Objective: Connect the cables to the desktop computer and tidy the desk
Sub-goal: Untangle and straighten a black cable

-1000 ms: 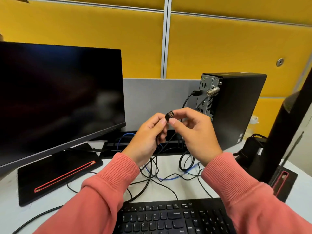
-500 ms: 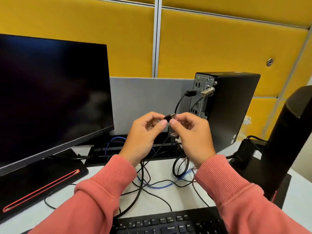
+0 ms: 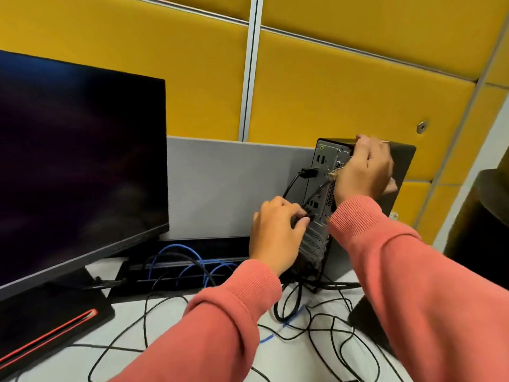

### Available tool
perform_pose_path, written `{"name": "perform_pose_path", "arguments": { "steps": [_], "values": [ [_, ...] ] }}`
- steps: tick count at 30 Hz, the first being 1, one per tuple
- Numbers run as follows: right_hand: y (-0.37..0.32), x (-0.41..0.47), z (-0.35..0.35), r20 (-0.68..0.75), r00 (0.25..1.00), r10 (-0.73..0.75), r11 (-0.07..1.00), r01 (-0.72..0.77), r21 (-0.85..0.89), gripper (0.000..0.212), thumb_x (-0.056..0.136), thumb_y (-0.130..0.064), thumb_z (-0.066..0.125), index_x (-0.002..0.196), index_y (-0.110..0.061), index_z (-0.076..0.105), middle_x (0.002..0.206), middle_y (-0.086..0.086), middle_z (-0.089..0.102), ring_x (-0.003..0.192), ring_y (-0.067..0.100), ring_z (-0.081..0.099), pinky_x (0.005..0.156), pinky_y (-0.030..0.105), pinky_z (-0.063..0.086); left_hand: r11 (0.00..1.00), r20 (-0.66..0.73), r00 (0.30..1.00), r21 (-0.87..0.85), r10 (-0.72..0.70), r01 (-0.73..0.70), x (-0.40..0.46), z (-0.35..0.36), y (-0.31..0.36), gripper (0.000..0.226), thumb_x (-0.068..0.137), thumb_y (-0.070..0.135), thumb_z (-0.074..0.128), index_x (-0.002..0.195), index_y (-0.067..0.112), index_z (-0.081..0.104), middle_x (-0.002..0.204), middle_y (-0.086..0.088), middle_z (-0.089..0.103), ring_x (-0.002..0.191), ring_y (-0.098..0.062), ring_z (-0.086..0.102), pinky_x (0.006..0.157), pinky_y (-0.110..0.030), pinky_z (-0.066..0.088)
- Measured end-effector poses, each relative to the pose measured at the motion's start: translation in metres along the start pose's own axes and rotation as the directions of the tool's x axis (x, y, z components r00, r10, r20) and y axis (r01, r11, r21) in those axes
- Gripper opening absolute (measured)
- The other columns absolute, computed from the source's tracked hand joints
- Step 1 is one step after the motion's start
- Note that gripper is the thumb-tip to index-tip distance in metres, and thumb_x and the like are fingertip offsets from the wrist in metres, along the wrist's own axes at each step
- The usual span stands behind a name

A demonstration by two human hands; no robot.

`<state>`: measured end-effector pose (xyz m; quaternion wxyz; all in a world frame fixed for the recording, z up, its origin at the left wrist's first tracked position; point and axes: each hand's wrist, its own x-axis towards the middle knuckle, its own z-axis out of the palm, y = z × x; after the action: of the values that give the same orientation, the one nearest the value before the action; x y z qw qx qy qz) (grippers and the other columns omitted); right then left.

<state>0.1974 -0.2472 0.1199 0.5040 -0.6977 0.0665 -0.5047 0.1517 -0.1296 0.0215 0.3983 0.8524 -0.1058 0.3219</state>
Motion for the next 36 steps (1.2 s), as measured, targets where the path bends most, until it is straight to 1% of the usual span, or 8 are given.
{"name": "perform_pose_path", "arguments": {
  "steps": [3, 6, 9, 12, 17, 22, 30, 36],
  "values": [
    [0.016, 0.0, 0.002, 0.019, 0.998, -0.058, 0.998, 0.059, -0.024, 0.032, 0.102, -0.035, 0.035, 0.111, -0.031, 0.066, 0.132, -0.013, 0.057, 0.131, 0.011, 0.044, 0.109, 0.045, 0.022, 0.991, -0.106, 0.994, 0.133, 0.025, -0.01, 0.003, 0.011, 0.001, 0.016, 0.099, 0.039, 0.061, 0.101, 0.031, 0.075, 0.104, 0.014, 0.068, 0.103, -0.015, 0.051, 0.091, -0.032, 0.038],
    [0.023, 0.001, 0.003, 0.015, 0.992, -0.124, 0.992, 0.124, -0.011, 0.026, 0.1, -0.035, 0.038, 0.105, -0.029, 0.063, 0.126, -0.012, 0.056, 0.127, 0.014, 0.044, 0.107, 0.049, 0.029, 0.989, -0.198, 0.98, 0.142, -0.002, 0.03, 0.002, 0.02, 0.004, 0.015, 0.098, 0.037, 0.063, 0.097, 0.029, 0.075, 0.091, 0.012, 0.07, 0.098, -0.018, 0.05, 0.088, -0.037, 0.042],
    [0.028, 0.0, 0.006, 0.006, 0.987, -0.159, 0.987, 0.159, 0.014, 0.026, 0.099, -0.035, 0.039, 0.108, -0.028, 0.062, 0.128, -0.012, 0.055, 0.129, 0.014, 0.042, 0.102, 0.045, 0.031, 0.993, -0.242, 0.969, 0.084, -0.059, 0.082, 0.003, 0.026, 0.005, 0.011, 0.096, 0.035, 0.067, 0.094, 0.027, 0.075, 0.074, 0.018, 0.047, 0.09, -0.02, 0.046, 0.084, -0.04, 0.047],
    [0.03, 0.0, 0.009, -0.005, 0.984, -0.175, 0.984, 0.175, 0.029, 0.028, 0.097, -0.037, 0.039, 0.11, -0.028, 0.062, 0.129, -0.012, 0.054, 0.13, 0.015, 0.041, 0.099, 0.044, 0.033, 0.984, -0.19, 0.968, 0.026, -0.166, 0.174, 0.006, 0.031, 0.006, 0.011, 0.097, 0.038, 0.066, 0.095, 0.029, 0.072, 0.078, 0.021, 0.028, 0.087, -0.018, 0.038, 0.085, -0.039, 0.05],
    [0.032, 0.0, 0.01, -0.038, 0.984, -0.177, 0.982, 0.179, 0.054, 0.03, 0.095, -0.037, 0.04, 0.11, -0.027, 0.063, 0.128, -0.011, 0.055, 0.129, 0.015, 0.041, 0.1, 0.045, 0.036, 0.959, -0.204, 0.939, -0.104, -0.279, 0.262, 0.011, 0.042, 0.007, 0.01, 0.093, 0.039, 0.068, 0.087, 0.033, 0.063, 0.084, 0.015, 0.039, 0.087, -0.019, 0.041, 0.082, -0.037, 0.049],
    [0.032, 0.001, 0.012, -0.048, 0.983, -0.179, 0.982, 0.181, 0.06, 0.029, 0.095, -0.037, 0.041, 0.109, -0.027, 0.064, 0.127, -0.011, 0.056, 0.129, 0.016, 0.042, 0.101, 0.045, 0.037, 0.967, -0.233, 0.944, -0.155, -0.235, 0.203, 0.014, 0.044, 0.002, 0.015, 0.093, 0.031, 0.071, 0.103, 0.038, 0.062, 0.095, 0.02, 0.064, 0.096, -0.008, 0.045, 0.088, -0.028, 0.034],
    [0.032, 0.002, 0.011, -0.043, 0.983, -0.178, 0.982, 0.181, 0.062, 0.027, 0.095, -0.035, 0.043, 0.109, -0.027, 0.065, 0.128, -0.012, 0.056, 0.13, 0.016, 0.04, 0.099, 0.041, 0.036, 0.968, -0.207, 0.948, -0.118, -0.241, 0.22, 0.016, 0.044, -0.004, 0.011, 0.094, 0.034, 0.069, 0.102, 0.039, 0.063, 0.096, 0.016, 0.063, 0.096, -0.011, 0.044, 0.085, -0.03, 0.04],
    [0.031, 0.002, 0.01, -0.035, 0.983, -0.181, 0.982, 0.182, 0.057, 0.027, 0.095, -0.034, 0.043, 0.109, -0.027, 0.065, 0.127, -0.011, 0.056, 0.129, 0.016, 0.041, 0.098, 0.04, 0.037, 0.963, -0.207, 0.947, -0.158, -0.247, 0.217, 0.022, 0.043, -0.004, 0.009, 0.095, 0.033, 0.07, 0.102, 0.039, 0.068, 0.095, 0.017, 0.066, 0.102, -0.01, 0.048, 0.083, -0.024, 0.027]
  ]
}}
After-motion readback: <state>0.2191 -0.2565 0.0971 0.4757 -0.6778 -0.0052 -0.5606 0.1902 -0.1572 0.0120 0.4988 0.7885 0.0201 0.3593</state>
